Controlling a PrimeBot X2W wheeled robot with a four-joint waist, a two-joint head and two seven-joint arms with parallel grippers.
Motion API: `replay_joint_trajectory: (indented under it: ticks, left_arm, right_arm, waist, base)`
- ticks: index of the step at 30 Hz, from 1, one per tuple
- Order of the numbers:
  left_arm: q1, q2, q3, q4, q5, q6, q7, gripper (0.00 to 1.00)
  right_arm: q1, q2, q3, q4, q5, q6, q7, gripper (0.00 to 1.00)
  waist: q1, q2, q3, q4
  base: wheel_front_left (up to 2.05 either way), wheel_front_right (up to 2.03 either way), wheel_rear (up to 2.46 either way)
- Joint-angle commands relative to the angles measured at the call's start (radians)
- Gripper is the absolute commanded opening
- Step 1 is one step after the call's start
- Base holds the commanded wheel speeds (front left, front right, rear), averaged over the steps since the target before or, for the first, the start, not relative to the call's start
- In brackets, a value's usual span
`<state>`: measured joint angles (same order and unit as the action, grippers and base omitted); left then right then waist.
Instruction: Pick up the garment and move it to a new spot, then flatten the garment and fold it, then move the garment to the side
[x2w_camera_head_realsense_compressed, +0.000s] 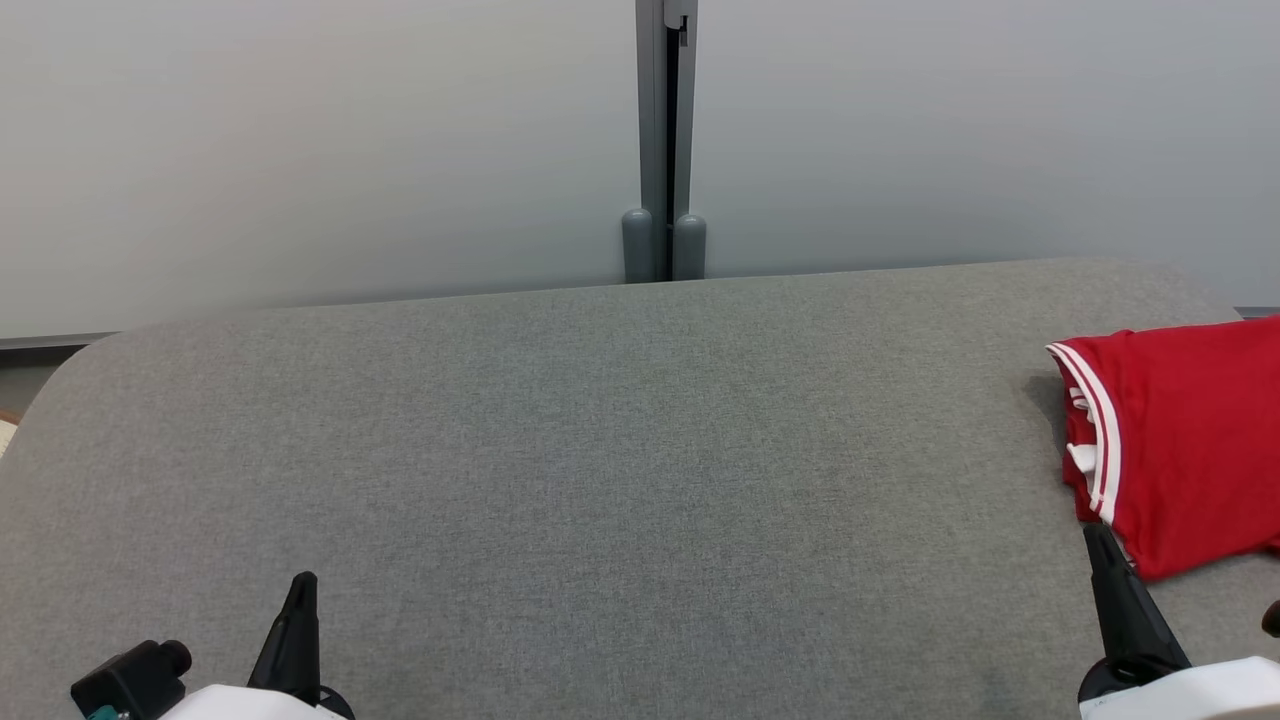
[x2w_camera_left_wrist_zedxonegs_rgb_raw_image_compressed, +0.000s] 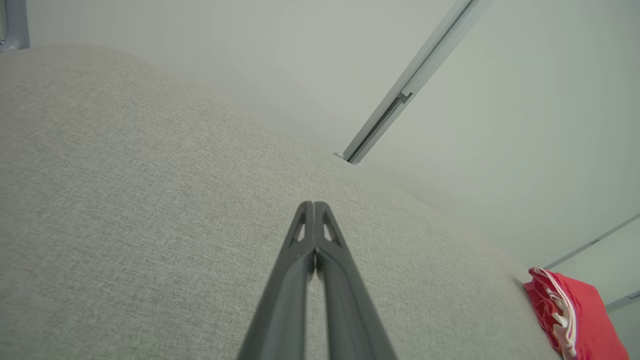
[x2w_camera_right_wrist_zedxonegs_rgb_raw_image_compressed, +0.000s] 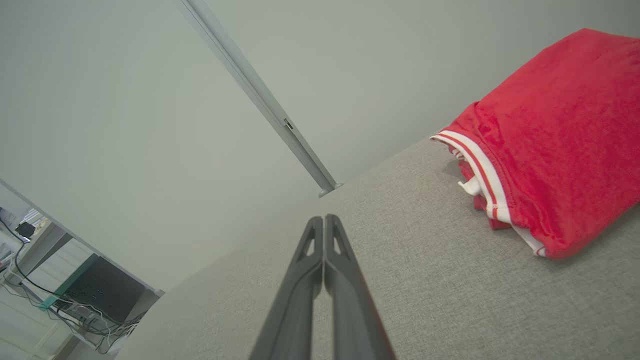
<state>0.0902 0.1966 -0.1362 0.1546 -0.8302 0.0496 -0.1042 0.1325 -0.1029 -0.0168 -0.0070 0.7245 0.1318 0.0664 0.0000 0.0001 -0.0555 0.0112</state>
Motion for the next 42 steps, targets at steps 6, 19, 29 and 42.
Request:
replay_joint_trajectory:
  ticks: [6, 19, 29, 42]
  left_arm:
    - [-0.047, -0.006, 0.031, -0.001, -0.087, -0.023, 0.020, 0.00]
    - [-0.080, -0.032, 0.072, 0.016, -0.228, -0.055, 0.057, 0.00]
    - [-0.102, -0.049, 0.101, 0.028, -0.326, -0.078, 0.083, 0.00]
    - [-0.127, -0.070, 0.135, 0.043, -0.439, -0.104, 0.113, 0.00]
  right_arm:
    - [-0.046, -0.001, -0.009, 0.015, 0.099, -0.001, 0.004, 0.00]
    - [-0.086, 0.005, -0.022, 0.063, 0.261, -0.001, 0.009, 0.00]
    - [-0.113, 0.010, -0.031, 0.095, 0.372, -0.001, 0.013, 0.00]
    - [-0.146, 0.017, -0.043, 0.133, 0.501, -0.001, 0.017, 0.00]
  waist:
    - [0.0000, -0.0001, 0.004, -0.001]
    - [0.0000, -0.0001, 0.011, -0.002]
    - [0.0000, -0.0001, 0.018, -0.003]
    - [0.0000, -0.0001, 0.025, -0.005]
  base:
    - [0.00, 0.00, 0.00]
    - [0.00, 0.00, 0.00]
    - [0.00, 0.00, 0.00]
    - [0.00, 0.00, 0.00]
